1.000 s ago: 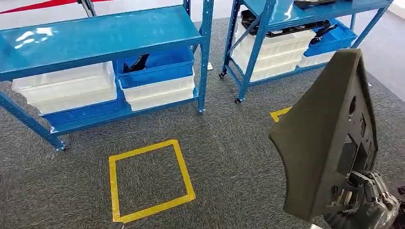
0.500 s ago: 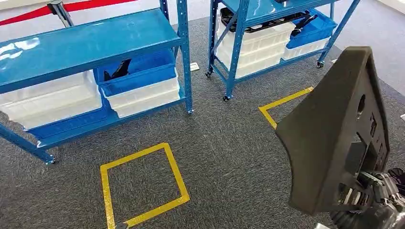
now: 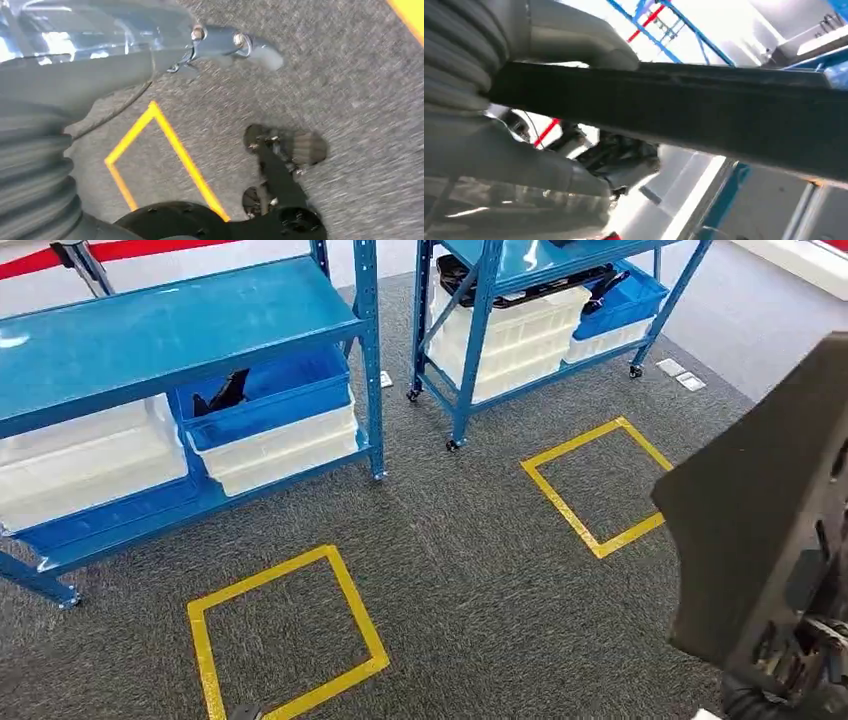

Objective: Take the parts from the cabinet and place them on the table.

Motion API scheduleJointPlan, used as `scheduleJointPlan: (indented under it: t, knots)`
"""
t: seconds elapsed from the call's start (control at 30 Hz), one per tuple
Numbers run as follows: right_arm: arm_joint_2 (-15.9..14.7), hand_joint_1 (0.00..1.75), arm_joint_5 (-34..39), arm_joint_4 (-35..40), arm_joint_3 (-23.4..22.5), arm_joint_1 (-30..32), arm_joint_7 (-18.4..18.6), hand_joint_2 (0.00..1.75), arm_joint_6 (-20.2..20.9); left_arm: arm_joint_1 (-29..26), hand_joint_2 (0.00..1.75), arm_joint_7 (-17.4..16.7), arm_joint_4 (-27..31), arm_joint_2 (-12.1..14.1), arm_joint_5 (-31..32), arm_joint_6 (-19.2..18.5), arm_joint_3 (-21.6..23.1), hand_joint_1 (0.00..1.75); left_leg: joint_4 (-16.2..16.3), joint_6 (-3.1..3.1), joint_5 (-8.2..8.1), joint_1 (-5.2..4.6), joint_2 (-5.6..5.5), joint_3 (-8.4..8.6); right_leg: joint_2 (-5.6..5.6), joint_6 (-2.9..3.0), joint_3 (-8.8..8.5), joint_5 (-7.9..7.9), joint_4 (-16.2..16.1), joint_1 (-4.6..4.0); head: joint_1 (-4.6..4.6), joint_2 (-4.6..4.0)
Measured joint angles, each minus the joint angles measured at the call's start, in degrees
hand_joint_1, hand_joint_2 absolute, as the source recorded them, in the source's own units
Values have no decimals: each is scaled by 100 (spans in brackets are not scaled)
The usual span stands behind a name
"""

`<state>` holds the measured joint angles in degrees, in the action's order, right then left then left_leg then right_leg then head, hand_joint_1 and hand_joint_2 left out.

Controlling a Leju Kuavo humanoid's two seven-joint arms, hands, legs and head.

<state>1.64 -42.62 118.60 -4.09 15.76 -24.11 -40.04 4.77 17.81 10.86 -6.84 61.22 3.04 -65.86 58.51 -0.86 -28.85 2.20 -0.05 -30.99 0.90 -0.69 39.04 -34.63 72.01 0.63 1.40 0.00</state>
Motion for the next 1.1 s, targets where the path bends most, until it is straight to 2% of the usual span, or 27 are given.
scheduleJointPlan:
  t: [0.03,0.07,0.1,0.17,0.2,0.23,0.27,0.33,0.37,0.4,0.43,0.5,0.53,0.57,0.6,0.63,0.67,0.7,0.73,0.8,0.87,0.9,0.93,1.0,1.03,1.07,1.1]
  knots:
    - [15,134,11,0,-22,12,-22,175,-2,-2,175,-2,0,0,0,0,-2,0,0,14,-10,-7,44,3,-8,3,186,-69,325,1,-9,0]
    - [33,134,28,0,-48,25,-44,175,0,-2,175,-4,-2,0,0,0,-2,0,0,18,-18,-18,78,14,-12,5,248,-7,379,-1,-13,0]
    - [46,134,37,0,-72,29,-46,175,0,4,175,-2,-2,0,0,-2,-2,0,-7,22,-29,-34,113,36,-13,28,154,199,139,-11,-15,0]
    - [59,134,42,4,-98,29,-50,175,-2,13,175,-2,-2,-4,0,-2,-2,0,-48,26,-43,-61,163,97,-62,134,-321,718,-859,-79,-24,0]
    - [61,134,44,26,-100,27,-48,175,0,13,175,-2,-2,-15,0,-4,-2,0,-77,26,-43,-60,182,128,-216,242,-558,868,-1328,-155,-26,0]
    - [65,134,48,46,-100,19,-48,175,0,13,175,-2,-2,-33,0,4,-2,0,-68,-1,-64,-103,200,137,-303,291,-644,852,-1538,-220,-30,0]
    - [74,134,57,48,-100,6,-52,175,0,13,175,-2,0,-31,0,2,-2,0,-93,-15,-68,-94,221,140,-301,281,-626,854,-1526,-220,-37,0]
    - [74,134,72,48,-114,33,-48,175,0,17,175,-2,-2,-33,0,-2,-2,0,-149,-47,-75,-92,291,187,-243,281,-617,853,-1538,-229,-48,0]
    - [76,134,87,63,-122,32,-48,175,0,22,175,-2,-2,-35,0,-5,-2,0,-157,-85,-92,-116,320,207,-203,261,-662,894,-1611,-210,-42,0]
    - [90,134,90,66,-122,40,-50,175,-2,26,175,-2,-2,-33,0,-2,-2,0,-44,-94,-151,-100,235,196,-189,243,-688,928,-1650,-143,-35,0]
    - [98,134,105,72,-124,21,-50,175,-2,25,175,0,0,-33,0,-2,-4,0,248,-87,-362,-118,138,58,-155,273,-691,919,-1652,-134,-17,0]
    - [105,134,114,72,-127,27,-48,175,0,9,175,-7,0,-33,0,-2,-9,0,1241,-91,-845,-129,34,-409,-106,292,-710,906,-1651,-139,22,0]
    - [107,134,114,72,-127,29,-48,175,0,1,175,-15,-2,-33,-2,-2,-11,0,1653,-92,-963,-133,20,-623,-72,299,-720,901,-1650,-140,31,0]
    - [109,134,114,70,-127,31,-48,175,0,-1,175,-17,-2,-33,-2,-2,-11,0,1777,-97,-929,-132,20,-715,-32,300,-731,895,-1649,-139,39,0]
    - [109,134,114,70,-127,31,-48,175,0,0,175,-17,0,-31,-2,-2,-13,0,1628,-100,-769,-124,20,-673,3,297,-742,888,-1641,-134,44,0]
    - [111,134,114,72,-127,32,-48,175,0,2,175,-17,0,-22,-2,0,-13,0,1208,-104,-502,-114,19,-502,48,280,-756,875,-1630,-123,52,0]
    - [114,134,114,70,-127,34,-46,175,0,3,175,-17,0,-15,-2,2,-13,0,631,-106,-215,-104,2,-246,90,254,-776,858,-1615,-111,61,0]
    - [116,134,120,72,-127,32,-48,175,0,2,175,-17,0,-15,-2,2,-13,0,124,-115,-13,-78,-117,-8,122,214,-786,833,-1589,-108,89,0]
    - [114,134,127,70,-131,28,-46,175,0,7,175,-17,-2,-15,-2,2,-13,0,-65,-115,3,-73,-203,61,147,177,-776,792,-1536,-159,140,0]
    - [118,134,127,74,-124,28,-50,175,0,8,175,-17,-2,-15,-2,0,-13,0,-47,-49,22,-84,-141,46,185,179,-771,777,-1538,-154,46,0]
    - [120,134,127,74,-124,51,-48,175,2,12,175,-20,-2,-17,-2,-2,-13,0,-54,25,36,-90,-90,52,215,163,-768,780,-1522,-114,35,0]
    - [122,134,129,74,-131,57,-46,175,2,13,175,-20,-2,-20,-2,-2,-13,0,-62,50,49,-78,-46,56,155,135,-754,726,-1456,-111,46,0]
    - [124,134,129,74,-129,46,-48,175,0,13,175,-15,2,-17,-2,13,-15,0,-62,72,50,-70,-30,54,86,107,-641,560,-1231,-106,-7,0]
    - [124,134,135,74,-124,47,-42,175,0,9,175,-17,4,-15,-9,11,-15,0,-61,75,49,-69,37,41,10,58,-187,100,-320,-67,-28,0]
    - [124,134,146,72,-118,52,-37,175,0,9,175,-17,4,-15,-11,11,-17,0,-60,77,47,-68,70,35,-2,46,31,-50,109,-49,-35,0]
    - [124,134,149,70,-116,52,-31,175,2,5,175,-20,4,-15,-13,11,-17,0,-60,80,44,-66,116,35,-10,35,170,-76,363,-35,-33,0]
    - [124,134,160,66,-116,52,-26,175,2,6,175,-20,2,-15,-13,4,-17,0,-61,78,40,-63,143,38,-16,31,135,31,275,-34,-35,0]
